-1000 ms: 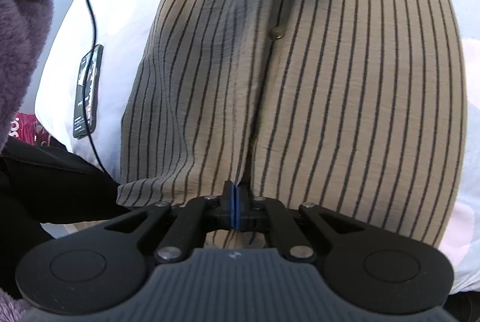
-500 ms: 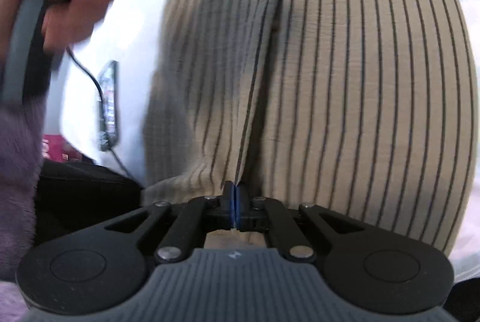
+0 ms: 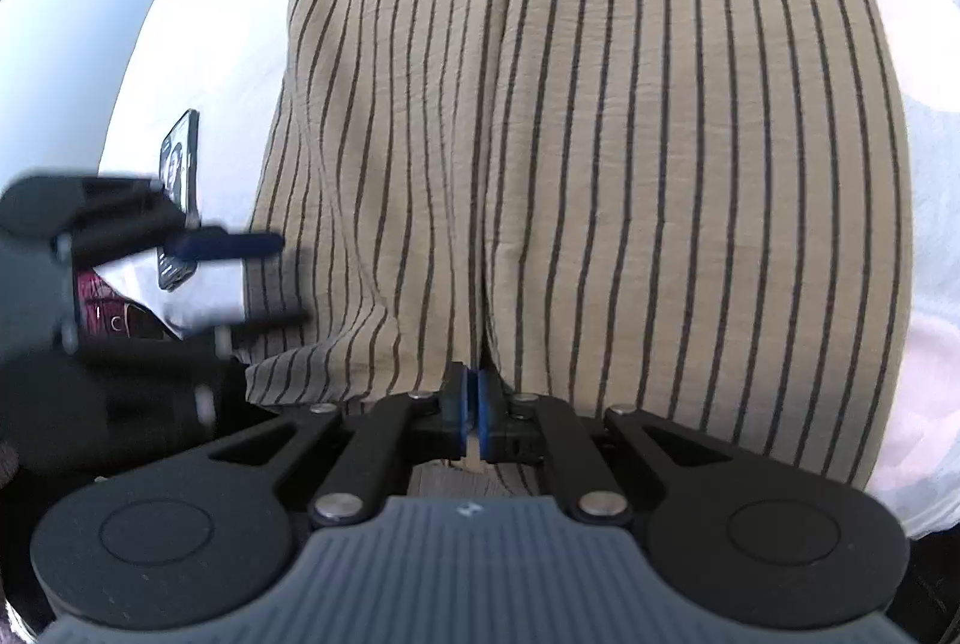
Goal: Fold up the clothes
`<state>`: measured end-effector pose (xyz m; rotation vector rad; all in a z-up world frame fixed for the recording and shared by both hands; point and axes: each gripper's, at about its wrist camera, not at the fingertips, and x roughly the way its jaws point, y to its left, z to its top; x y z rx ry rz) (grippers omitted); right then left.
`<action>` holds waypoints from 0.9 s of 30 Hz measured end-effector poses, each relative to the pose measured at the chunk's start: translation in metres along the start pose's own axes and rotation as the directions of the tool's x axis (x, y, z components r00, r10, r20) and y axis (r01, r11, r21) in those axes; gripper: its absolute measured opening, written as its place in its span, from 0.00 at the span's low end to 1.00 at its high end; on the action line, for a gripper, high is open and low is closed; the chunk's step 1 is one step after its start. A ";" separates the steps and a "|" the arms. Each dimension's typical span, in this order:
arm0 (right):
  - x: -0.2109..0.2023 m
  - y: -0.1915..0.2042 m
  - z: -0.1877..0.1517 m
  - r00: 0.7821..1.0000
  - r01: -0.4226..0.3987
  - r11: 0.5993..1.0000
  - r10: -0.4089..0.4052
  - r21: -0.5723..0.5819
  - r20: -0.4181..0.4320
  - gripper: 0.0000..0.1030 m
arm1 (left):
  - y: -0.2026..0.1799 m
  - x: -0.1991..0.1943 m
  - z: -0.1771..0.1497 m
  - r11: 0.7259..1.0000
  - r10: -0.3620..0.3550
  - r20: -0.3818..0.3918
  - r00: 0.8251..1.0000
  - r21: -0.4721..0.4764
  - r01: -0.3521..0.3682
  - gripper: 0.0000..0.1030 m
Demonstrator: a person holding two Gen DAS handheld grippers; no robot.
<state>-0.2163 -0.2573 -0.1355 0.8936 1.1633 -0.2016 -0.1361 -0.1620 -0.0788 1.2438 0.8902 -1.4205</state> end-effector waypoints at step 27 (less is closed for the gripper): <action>-0.001 0.015 -0.015 0.998 0.066 0.994 -0.065 -0.086 0.016 0.01 | -0.070 0.006 -0.064 0.984 0.159 -0.221 0.962 0.109 -0.137 0.00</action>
